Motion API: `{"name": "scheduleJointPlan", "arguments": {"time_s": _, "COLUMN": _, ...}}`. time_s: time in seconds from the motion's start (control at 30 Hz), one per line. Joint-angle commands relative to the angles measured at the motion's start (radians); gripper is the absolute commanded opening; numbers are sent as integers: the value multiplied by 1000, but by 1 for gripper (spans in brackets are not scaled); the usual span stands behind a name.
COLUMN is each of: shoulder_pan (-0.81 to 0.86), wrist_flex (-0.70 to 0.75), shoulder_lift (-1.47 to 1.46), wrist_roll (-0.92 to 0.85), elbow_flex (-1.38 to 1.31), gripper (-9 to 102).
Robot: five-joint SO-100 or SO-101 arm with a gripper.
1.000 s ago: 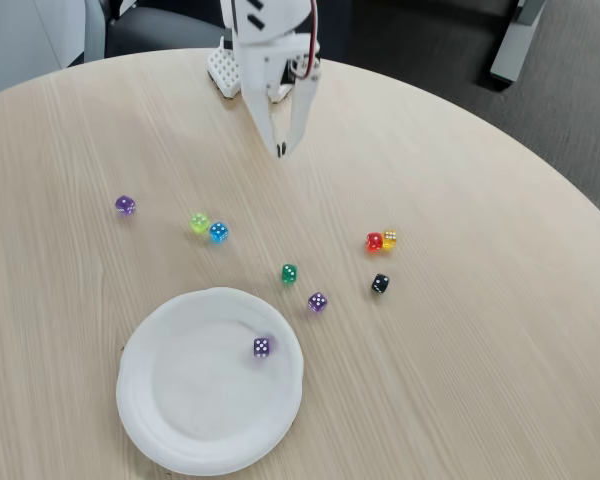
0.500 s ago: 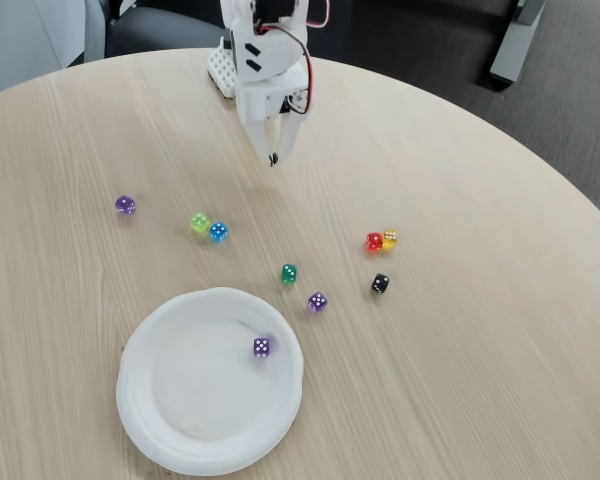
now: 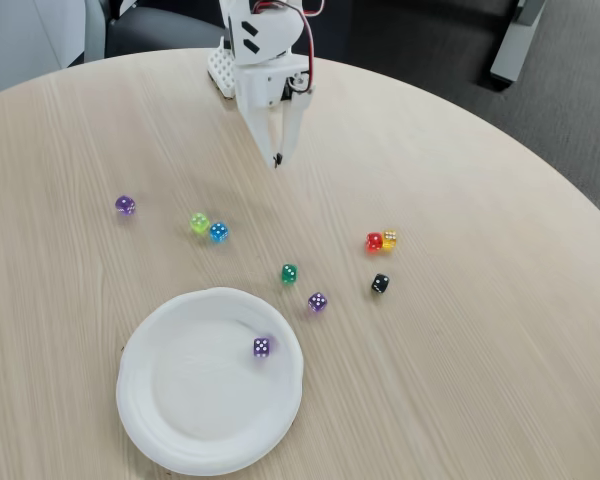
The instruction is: Pick a purple dice and put it in the plate.
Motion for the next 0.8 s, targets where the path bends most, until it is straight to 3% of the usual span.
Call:
{"name": "scheduleJointPlan", "arguments": {"time_s": 0.0, "shoulder_pan": 9, "wrist_flex": 20, "shoulder_lift": 9, "wrist_roll": 2, "elbow_flex": -6, "gripper": 0}}
{"name": "scheduleJointPlan", "arguments": {"time_s": 0.23, "shoulder_pan": 8, "wrist_flex": 20, "shoulder_lift": 9, "wrist_roll": 34, "elbow_flex": -6, "gripper": 5}}
{"name": "scheduleJointPlan", "arguments": {"time_s": 0.77, "shoulder_pan": 2, "wrist_flex": 20, "shoulder_lift": 9, "wrist_roll": 80, "elbow_flex": -6, "gripper": 5}}
